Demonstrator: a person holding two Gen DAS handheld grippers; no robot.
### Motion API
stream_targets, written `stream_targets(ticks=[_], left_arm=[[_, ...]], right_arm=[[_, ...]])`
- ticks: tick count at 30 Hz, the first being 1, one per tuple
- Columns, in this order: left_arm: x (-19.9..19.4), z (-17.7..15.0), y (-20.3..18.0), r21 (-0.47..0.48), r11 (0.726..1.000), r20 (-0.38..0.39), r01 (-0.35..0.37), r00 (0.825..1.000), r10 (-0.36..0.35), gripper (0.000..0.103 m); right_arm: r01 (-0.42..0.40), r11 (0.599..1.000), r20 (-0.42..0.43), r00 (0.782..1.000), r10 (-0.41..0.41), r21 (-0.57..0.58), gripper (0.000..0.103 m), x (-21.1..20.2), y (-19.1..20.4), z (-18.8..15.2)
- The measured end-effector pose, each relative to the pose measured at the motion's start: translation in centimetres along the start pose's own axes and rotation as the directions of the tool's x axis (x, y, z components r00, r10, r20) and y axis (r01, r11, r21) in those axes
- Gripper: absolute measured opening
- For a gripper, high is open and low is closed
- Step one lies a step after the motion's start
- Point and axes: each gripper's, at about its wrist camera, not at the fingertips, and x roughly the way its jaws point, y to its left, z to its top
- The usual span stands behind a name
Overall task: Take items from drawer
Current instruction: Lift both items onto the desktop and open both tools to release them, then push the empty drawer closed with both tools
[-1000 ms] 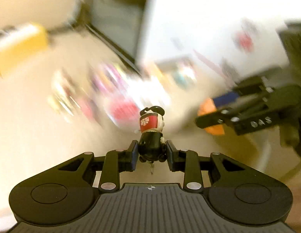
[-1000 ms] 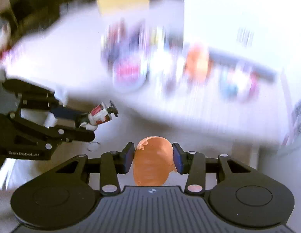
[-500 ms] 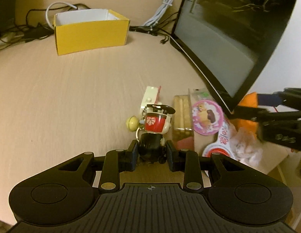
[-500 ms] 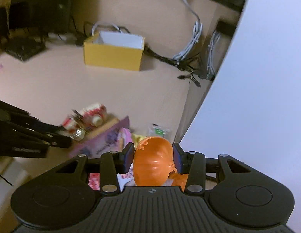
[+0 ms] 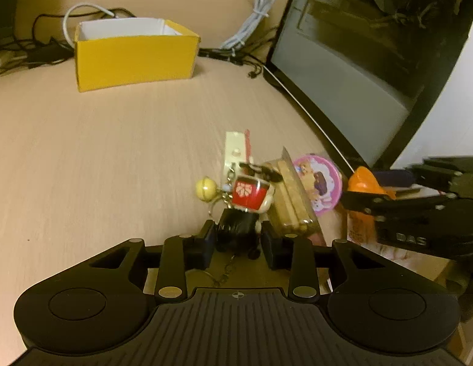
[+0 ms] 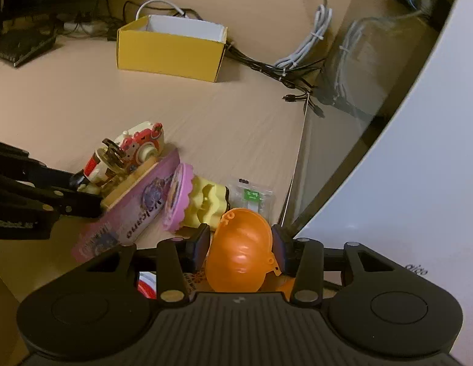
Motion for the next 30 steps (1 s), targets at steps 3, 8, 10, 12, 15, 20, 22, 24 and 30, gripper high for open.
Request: stream_targets(ticks=[3,8,10,12,15,20,22,24,30], left_arm=[[-1.2,0.2,0.8,-0.02,1.0,0.048,0.022,0.999,-0.021,0.035],[-3.1,0.4,3.1,-0.064,0.994,0.14,0.086,0.987,-0.076,0.035],[-3.6,0.1,3.8,-0.064,0.994,0.147,0.087,0.986,-0.077,0.035],[-4.8,-0.5,4.6,-0.065,0.996,0.159,0.066,0.986,-0.055,0.035],[-7.5,-1.3,6.2,-0.083,0.996,0.186,0.045,0.982,-0.029,0.035],[-12.6,-4.2,7.9,-0.08,0.995,0.226,-0.06,0.971,0.076,0.035],[-14.5,-6.1,7.8,-0.095,0.99,0.225,-0.101,0.967,0.12,0.035],[-16.3,-8.4,7.4,-0.113,0.984,0.213,-0.141,0.963,0.163,0.035],[-20.9,-16.0,3.9,-0.178,0.956,0.178,-0.233,0.948,0.264,0.035]], right_arm=[[-0.004,0.999,0.032,0.999,0.003,0.05,0.059,-2.0,-0.4,0.1],[0.087,0.991,0.149,0.984,-0.101,0.097,0.075,-7.4,1.1,-2.2],[0.126,0.984,0.161,0.976,-0.145,0.122,0.079,-9.3,1.9,-3.5],[0.142,0.979,0.153,0.974,-0.165,0.149,0.08,-10.7,2.5,-4.5],[0.151,0.975,0.135,0.975,-0.174,0.166,0.081,-12.9,3.2,-6.2],[0.12,0.958,0.171,0.971,-0.168,0.261,0.089,-16.3,3.1,-8.9],[0.093,0.947,0.185,0.97,-0.155,0.309,0.09,-17.1,3.0,-10.0],[0.072,0.945,0.203,0.969,-0.143,0.319,0.091,-17.8,3.3,-11.1],[0.008,0.97,0.273,0.959,-0.075,0.241,0.091,-20.9,5.6,-15.6]])
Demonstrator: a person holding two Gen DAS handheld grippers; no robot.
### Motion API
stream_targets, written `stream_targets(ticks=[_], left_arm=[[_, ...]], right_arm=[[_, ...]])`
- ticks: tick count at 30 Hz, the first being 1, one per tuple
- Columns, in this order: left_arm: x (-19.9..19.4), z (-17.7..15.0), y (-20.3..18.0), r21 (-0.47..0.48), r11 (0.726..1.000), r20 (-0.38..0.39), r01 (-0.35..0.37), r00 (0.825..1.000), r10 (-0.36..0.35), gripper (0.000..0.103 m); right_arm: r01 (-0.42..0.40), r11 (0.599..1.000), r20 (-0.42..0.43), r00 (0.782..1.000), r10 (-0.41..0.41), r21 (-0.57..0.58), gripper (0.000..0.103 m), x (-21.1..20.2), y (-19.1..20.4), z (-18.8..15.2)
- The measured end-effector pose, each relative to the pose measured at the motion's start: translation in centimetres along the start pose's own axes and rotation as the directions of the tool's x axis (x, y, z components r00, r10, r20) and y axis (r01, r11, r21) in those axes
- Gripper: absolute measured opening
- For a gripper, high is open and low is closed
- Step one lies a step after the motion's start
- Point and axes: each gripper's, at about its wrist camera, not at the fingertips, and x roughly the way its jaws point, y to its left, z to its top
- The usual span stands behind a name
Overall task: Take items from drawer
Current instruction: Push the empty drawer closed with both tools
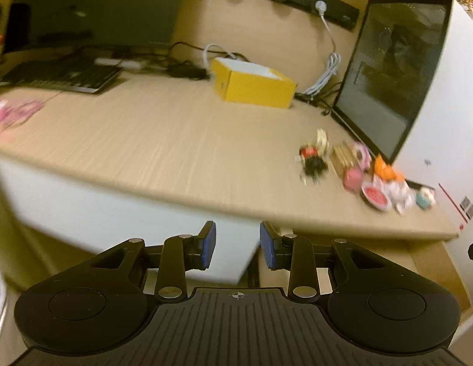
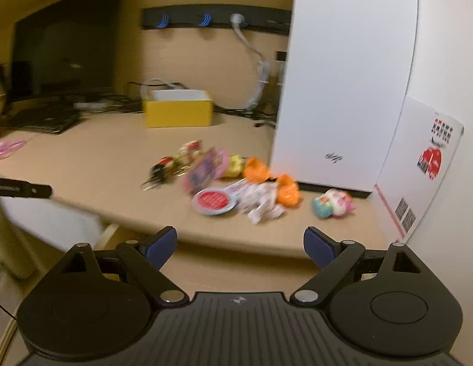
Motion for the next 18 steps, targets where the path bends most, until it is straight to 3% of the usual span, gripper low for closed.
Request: stream_targets(ticks=[4,7,13,18], left_arm=[[-5.4,-5.3,-2.8,-0.029,0.999,0.014,-0.033,0.999,0.034,0.034],[-7.6,-9.4,-5.6,0.017,0.999,-0.012,-0.031,0.999,0.031,0.034],[-7.3,-14.7,-11.7,0.182,0.983,-0.038,0.032,0.999,-0.025,0.035],[-5.1,-16.0,-14.4,0.251,0.967,-0.069,0.036,0.997,-0.02,0.035]], right_arm=[[-0.051,0.999,0.005,0.999,0.05,0.013,0.091,-3.7,-0.3,-3.9],[-0.057,0.997,-0.012,0.998,0.058,0.047,0.091,-6.2,-0.7,-7.8],[0.015,0.999,-0.104,0.995,-0.01,0.052,0.091,-5.9,-1.4,-14.1],[0.092,0.991,-0.163,0.984,-0.076,0.094,0.091,-3.1,-2.3,-16.1]])
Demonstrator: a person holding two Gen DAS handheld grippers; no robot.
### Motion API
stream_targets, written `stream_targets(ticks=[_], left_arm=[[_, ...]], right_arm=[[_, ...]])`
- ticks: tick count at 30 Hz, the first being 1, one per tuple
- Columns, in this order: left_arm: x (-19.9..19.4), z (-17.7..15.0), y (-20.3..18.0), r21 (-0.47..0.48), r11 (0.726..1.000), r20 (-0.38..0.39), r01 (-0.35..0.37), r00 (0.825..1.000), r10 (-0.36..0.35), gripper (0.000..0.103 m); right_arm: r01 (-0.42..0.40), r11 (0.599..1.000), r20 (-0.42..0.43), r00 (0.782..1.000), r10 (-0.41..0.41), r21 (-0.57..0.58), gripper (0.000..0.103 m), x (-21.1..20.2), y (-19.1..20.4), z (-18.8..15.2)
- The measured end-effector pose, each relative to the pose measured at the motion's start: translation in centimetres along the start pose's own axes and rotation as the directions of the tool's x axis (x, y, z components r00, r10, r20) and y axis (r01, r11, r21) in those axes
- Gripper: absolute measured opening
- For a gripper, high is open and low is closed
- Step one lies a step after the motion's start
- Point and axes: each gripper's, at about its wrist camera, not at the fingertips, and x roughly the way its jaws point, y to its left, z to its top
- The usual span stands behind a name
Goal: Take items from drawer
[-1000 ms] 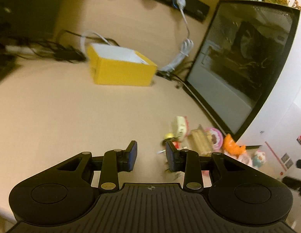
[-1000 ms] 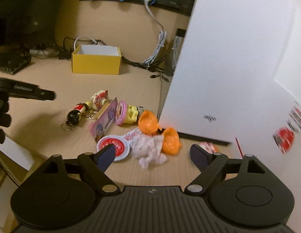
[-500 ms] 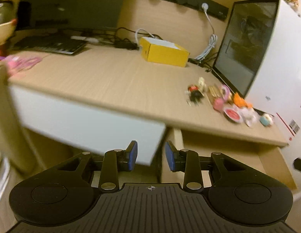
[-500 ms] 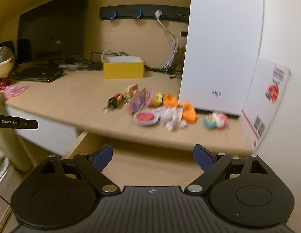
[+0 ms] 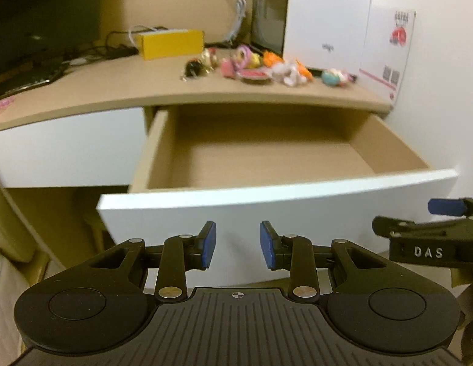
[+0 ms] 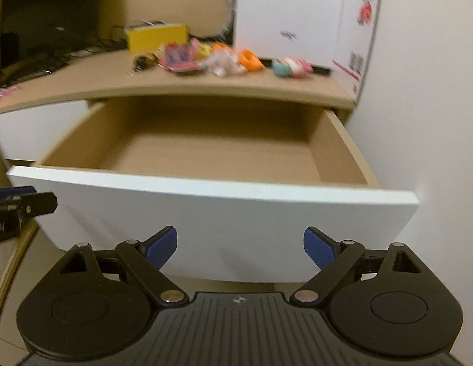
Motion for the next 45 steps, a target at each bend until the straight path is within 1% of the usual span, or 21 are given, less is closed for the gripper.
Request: stream_targets(ticks=[2,5,7,9,11,13,16,19,25,26,29,34,39,40,41,43,45], left_arm=[[0.4,-0.1,-0.3,0.001,1.0,-0.001,0.004,1.0,-0.004,0.035],[1.1,0.0,-0.3,0.016,1.0,0.005,-0.003,1.0,0.003,0.034],[1.7,0.1,-0.1,0.0,1.0,-0.011,0.004,1.0,-0.004,0.034],[2.2,0.3,0.0,0.005,1.0,-0.012,0.004,1.0,-0.004,0.034],[2.7,0.7,0.1,0.007,1.0,-0.014,0.003,1.0,-0.003,0.034],[3.4,1.5,0.4,0.0,1.0,-0.023,0.014,1.0,-0.014,0.034],[4.8,2.8,1.1,-0.013,0.999,-0.03,0.038,0.999,-0.039,0.034],[6.6,4.1,1.7,-0.01,0.999,-0.024,0.044,0.999,-0.044,0.031],[10.6,7.1,2.6,-0.02,0.998,-0.009,0.055,0.998,-0.055,0.031],[11.2,7.6,2.7,-0.017,0.998,-0.005,0.056,0.998,-0.056,0.031],[13.0,8.9,3.1,-0.004,0.998,0.012,0.058,0.998,-0.058,0.031],[15.9,11.2,3.7,-0.009,0.998,0.025,0.062,0.998,-0.062,0.031],[17.7,12.7,4.2,-0.004,0.998,0.022,0.065,0.998,-0.065,0.03],[17.9,12.9,4.3,-0.019,0.997,0.004,0.075,0.997,-0.075,0.03],[18.0,13.0,4.3,-0.023,0.997,-0.002,0.077,0.997,-0.077,0.03],[18.1,13.1,4.2,-0.019,0.997,-0.006,0.073,0.997,-0.073,0.03],[18.1,13.0,4.3,-0.027,0.997,-0.005,0.074,0.997,-0.075,0.03]], right_arm=[[0.023,1.0,-0.01,1.0,-0.023,0.014,0.091,0.7,-0.2,-0.2],[0.062,0.998,0.004,0.998,-0.062,0.024,0.091,1.3,-0.7,0.2],[0.083,0.996,0.017,0.996,-0.083,0.044,0.092,1.7,-1.1,0.6],[0.068,0.997,-0.002,0.998,-0.068,0.048,0.092,2.2,-1.4,0.9],[0.085,0.996,0.004,0.996,-0.085,0.031,0.092,2.6,-1.1,1.2],[0.096,0.995,0.015,0.995,-0.096,0.023,0.092,2.8,-0.7,1.6],[0.082,0.996,0.015,0.996,-0.082,0.037,0.092,3.9,-0.4,2.9],[0.079,0.996,0.01,0.997,-0.079,0.046,0.092,5.8,-0.2,4.5],[0.094,0.995,0.016,0.995,-0.094,0.036,0.092,9.7,0.3,7.5],[0.19,0.977,0.043,0.98,-0.195,0.098,0.092,10.4,0.4,8.0],[0.203,0.975,0.047,0.977,-0.208,0.096,0.092,12.3,0.3,9.5],[0.224,0.97,0.063,0.971,-0.231,0.096,0.092,15.1,0.1,11.9],[0.238,0.967,0.066,0.967,-0.244,0.09,0.092,17.3,0.0,13.6],[0.241,0.966,0.067,0.967,-0.247,0.089,0.092,17.6,0.0,13.9],[0.237,0.968,0.059,0.968,-0.242,0.087,0.096,17.9,0.0,14.1],[0.225,0.971,0.056,0.972,-0.23,0.079,0.096,18.1,0.0,14.0],[0.232,0.971,0.066,0.97,-0.236,0.066,0.096,18.0,0.2,13.9]])
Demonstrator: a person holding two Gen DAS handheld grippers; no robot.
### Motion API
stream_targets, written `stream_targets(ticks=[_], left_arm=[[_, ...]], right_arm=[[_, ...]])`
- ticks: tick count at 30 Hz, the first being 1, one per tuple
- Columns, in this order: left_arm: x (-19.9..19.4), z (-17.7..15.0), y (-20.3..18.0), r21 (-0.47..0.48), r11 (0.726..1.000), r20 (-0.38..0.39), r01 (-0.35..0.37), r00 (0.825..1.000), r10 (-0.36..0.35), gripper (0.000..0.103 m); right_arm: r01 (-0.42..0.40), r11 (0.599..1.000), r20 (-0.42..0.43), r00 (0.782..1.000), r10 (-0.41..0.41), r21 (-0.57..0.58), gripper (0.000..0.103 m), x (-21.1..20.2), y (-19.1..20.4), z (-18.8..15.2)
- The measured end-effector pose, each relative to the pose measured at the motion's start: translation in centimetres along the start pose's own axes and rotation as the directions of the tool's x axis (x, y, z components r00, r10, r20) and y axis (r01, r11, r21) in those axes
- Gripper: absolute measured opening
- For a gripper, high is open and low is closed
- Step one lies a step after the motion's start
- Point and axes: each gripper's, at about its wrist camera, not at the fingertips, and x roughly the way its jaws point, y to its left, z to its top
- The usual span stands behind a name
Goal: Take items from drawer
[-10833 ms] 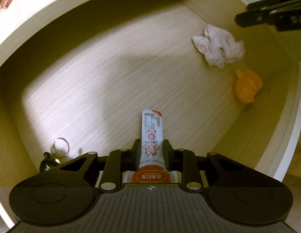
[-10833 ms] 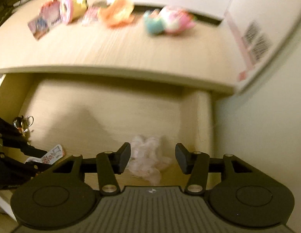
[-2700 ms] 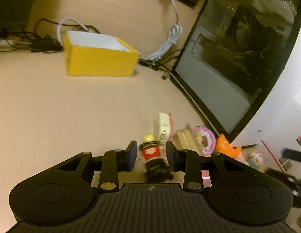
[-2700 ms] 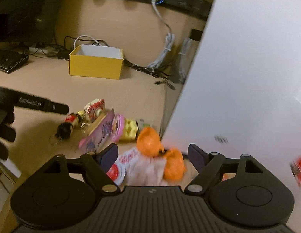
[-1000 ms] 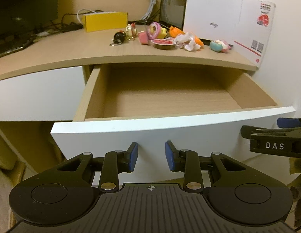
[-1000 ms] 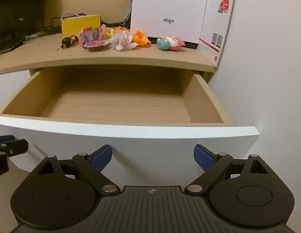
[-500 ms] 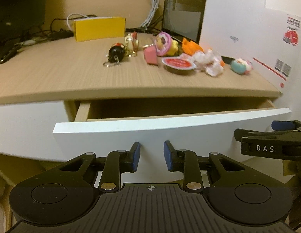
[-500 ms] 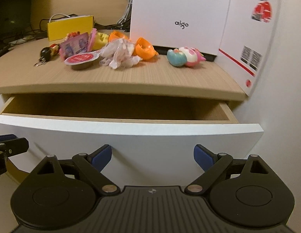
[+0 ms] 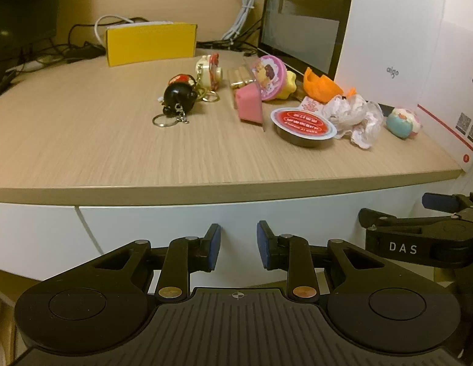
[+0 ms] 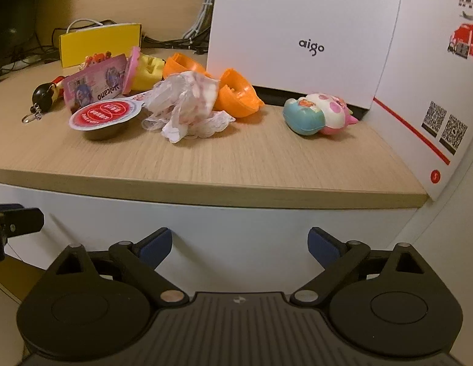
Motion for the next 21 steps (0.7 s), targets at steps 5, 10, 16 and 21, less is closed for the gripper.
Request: stream_targets(ticks=[5,10,16,21], left_arm=[[-1.4,-0.3,-1.1,0.038,0.999,0.035,-0.029,0.999,0.028,0.03],[-5.2,-1.3,-3.1,0.013,1.0,0.066,-0.024,0.998,0.023,0.03],[-10.2,-2.5,-5.6,-0.068,0.997,0.104,0.032,0.994,-0.025,0.03],[-13.0,-4.3,-9.0,-0.009,1.0,0.127,-0.014,0.992,0.015,0.03]], right_arm=[[-0.014,0.999,0.015,1.0,0.014,0.04,0.096,-1.4,-0.8,0.3],[-0.066,0.996,0.026,0.998,0.064,0.06,0.096,-4.5,-2.1,-0.4],[-0.117,0.991,0.061,0.992,0.112,0.067,0.098,-10.0,-4.9,-2.0],[-0.117,0.993,0.1,0.989,0.113,0.03,0.099,-13.5,-7.1,-3.7]])
